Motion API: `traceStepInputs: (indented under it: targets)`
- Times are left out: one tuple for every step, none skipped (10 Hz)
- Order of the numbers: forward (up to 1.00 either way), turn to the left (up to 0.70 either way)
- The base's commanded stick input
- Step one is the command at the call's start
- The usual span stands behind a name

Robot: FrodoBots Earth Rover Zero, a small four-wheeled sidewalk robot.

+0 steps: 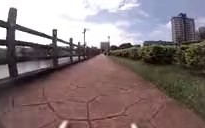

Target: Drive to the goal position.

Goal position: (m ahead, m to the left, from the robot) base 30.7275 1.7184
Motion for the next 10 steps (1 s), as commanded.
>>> traceStepInputs:
  targets:
    - [1.00, -0.39]
    - [1.00, -0.39]
    - [1.00, -0.26]
    - [1.00, 0.00]
    - [1.00, 0.00]
    - [1.00, 0.00]
    - [1.00, 0.00]
    - [1.00, 0.02]
    - [1.00, 0.03]
    - [1.00, 0.03]
